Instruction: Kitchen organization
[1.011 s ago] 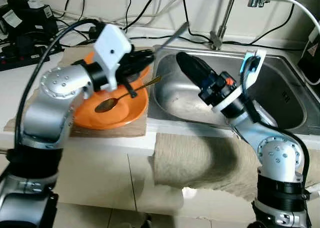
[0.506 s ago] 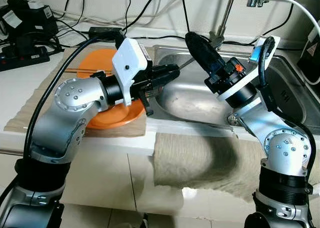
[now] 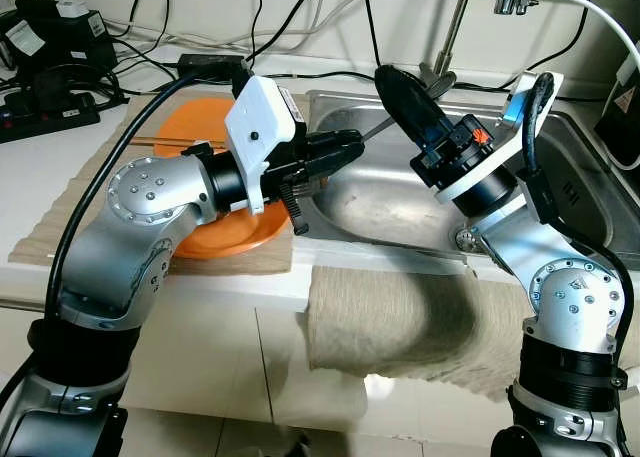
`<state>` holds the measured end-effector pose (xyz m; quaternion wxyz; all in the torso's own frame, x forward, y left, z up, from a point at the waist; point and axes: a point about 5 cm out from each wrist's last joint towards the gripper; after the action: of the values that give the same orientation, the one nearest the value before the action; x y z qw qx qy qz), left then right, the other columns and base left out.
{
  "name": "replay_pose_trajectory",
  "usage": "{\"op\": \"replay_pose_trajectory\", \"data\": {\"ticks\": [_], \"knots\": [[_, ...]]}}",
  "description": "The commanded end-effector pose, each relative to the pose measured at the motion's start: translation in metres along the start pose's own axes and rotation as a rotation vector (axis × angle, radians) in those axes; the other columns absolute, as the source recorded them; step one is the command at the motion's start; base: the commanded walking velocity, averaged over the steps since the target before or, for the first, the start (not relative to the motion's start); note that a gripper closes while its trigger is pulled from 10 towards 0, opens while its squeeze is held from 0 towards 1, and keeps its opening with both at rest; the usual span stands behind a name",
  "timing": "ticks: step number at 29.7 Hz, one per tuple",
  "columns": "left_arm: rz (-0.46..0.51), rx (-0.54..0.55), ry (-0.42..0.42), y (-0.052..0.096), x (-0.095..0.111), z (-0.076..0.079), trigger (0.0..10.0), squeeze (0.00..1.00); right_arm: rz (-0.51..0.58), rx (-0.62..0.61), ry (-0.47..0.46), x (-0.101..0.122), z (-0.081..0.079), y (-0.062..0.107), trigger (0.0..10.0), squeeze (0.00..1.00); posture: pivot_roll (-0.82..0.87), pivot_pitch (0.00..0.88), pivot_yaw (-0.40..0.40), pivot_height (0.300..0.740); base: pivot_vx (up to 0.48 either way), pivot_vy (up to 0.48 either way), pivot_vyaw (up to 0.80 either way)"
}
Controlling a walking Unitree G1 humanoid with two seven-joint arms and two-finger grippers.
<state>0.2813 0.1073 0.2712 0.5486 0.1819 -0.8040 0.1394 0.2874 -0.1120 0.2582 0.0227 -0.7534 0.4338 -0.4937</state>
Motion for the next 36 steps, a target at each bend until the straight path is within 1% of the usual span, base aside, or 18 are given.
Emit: {"op": "replay_pose_trajectory", "data": {"ticks": [1,10,36], "knots": [[0.002,-0.021,-0.005,-0.0004,0.0032,0.0014,0.0,0.0,0.0,0.013,0.01,0.0021,-0.003,0.0006,0.0,0.0,-0.02,0.0,-0.027,0.74,0.0,0.0,0.0],[0.004,-0.026,-0.004,0.0002,0.0045,0.0019,0.0,0.0,-0.003,0.011,0.01,0.0024,-0.0026,0.0007,0.0,0.0,-0.02,0.0,-0.028,0.74,0.0,0.0,0.0],[0.007,-0.01,-0.003,0.0009,0.0067,-0.0032,0.0,0.0,0.013,0.007,0.015,0.0044,-0.0027,-0.0011,0.0,0.0,-0.02,0.0,-0.024,0.74,0.0,0.0,0.0]]}}
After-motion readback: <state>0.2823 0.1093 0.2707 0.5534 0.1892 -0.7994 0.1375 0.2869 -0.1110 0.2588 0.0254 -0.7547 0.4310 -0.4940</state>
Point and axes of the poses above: a point about 5 cm out from each wrist's last joint towards the gripper, its own y axis pointing back from the gripper into the wrist, its own x axis along the axis of the wrist's last joint, z = x × y, and after that the axes turned 3 degrees about y, right-handed
